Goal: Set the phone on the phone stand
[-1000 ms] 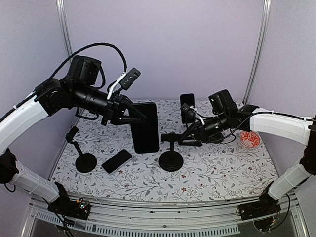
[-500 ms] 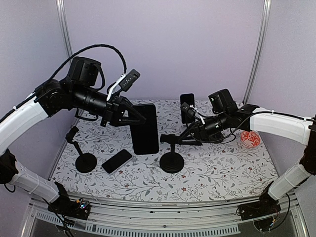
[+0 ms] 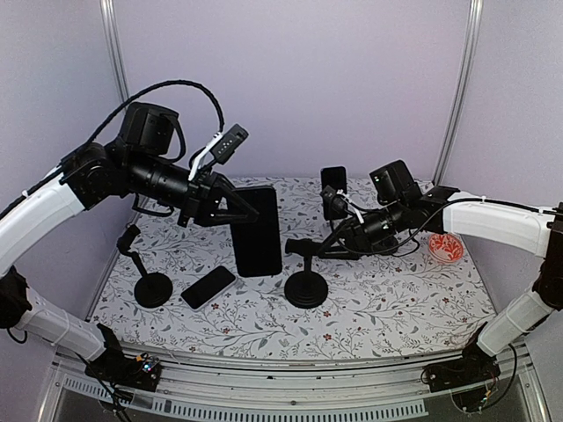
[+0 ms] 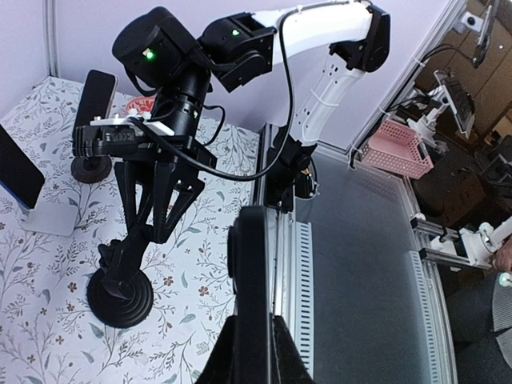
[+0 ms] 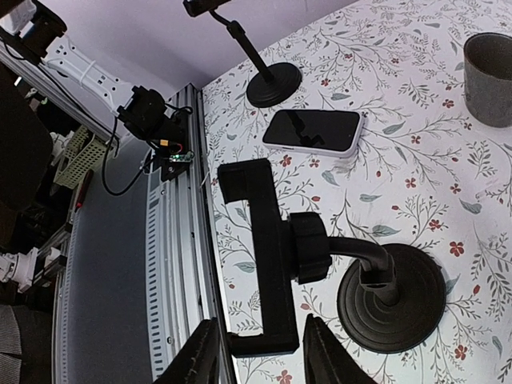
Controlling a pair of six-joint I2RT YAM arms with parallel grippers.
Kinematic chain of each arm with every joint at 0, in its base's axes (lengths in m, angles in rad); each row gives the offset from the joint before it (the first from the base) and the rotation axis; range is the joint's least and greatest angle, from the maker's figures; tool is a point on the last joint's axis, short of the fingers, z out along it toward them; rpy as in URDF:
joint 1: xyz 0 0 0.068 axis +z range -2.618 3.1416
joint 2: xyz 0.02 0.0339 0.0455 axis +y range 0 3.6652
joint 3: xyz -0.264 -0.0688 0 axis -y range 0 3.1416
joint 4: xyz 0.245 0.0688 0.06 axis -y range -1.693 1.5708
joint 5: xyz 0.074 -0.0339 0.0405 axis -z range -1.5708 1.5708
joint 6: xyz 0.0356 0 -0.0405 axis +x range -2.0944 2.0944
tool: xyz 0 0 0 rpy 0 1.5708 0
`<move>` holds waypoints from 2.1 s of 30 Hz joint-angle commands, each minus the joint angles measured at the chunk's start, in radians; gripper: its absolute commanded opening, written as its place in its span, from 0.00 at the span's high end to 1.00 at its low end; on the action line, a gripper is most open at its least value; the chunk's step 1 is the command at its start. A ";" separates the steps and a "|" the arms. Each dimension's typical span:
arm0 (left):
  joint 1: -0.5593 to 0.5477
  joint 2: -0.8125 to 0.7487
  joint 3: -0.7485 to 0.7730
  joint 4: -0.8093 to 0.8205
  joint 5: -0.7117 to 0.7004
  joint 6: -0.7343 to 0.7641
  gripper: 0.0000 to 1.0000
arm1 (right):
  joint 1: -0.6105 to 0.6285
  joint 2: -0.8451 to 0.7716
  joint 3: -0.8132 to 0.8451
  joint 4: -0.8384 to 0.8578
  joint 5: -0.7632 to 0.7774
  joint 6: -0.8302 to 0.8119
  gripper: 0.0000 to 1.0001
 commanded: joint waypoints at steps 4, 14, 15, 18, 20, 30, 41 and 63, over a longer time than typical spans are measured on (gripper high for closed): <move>0.014 -0.038 -0.016 0.052 0.030 -0.016 1.00 | -0.004 0.016 0.024 -0.008 -0.007 -0.010 0.69; 0.013 -0.037 -0.034 0.076 0.051 -0.025 1.00 | -0.004 0.011 0.027 0.006 -0.043 -0.011 0.95; 0.012 -0.034 -0.037 0.077 0.058 -0.022 1.00 | -0.002 0.006 0.029 0.005 -0.053 -0.013 0.97; 0.005 -0.017 -0.042 0.093 0.101 -0.015 1.00 | 0.001 -0.015 0.030 -0.002 -0.090 -0.025 1.00; -0.009 -0.007 -0.049 0.128 0.128 -0.011 1.00 | 0.010 -0.031 0.027 -0.011 -0.114 -0.036 1.00; -0.102 0.154 -0.050 0.301 0.251 0.037 1.00 | 0.065 -0.040 0.031 -0.044 -0.168 -0.058 1.00; -0.102 0.289 -0.139 0.536 0.383 0.097 1.00 | 0.072 -0.067 -0.047 -0.035 -0.227 -0.102 1.00; -0.026 0.396 -0.166 0.582 0.443 0.175 1.00 | 0.104 -0.095 -0.092 -0.015 -0.245 -0.119 1.00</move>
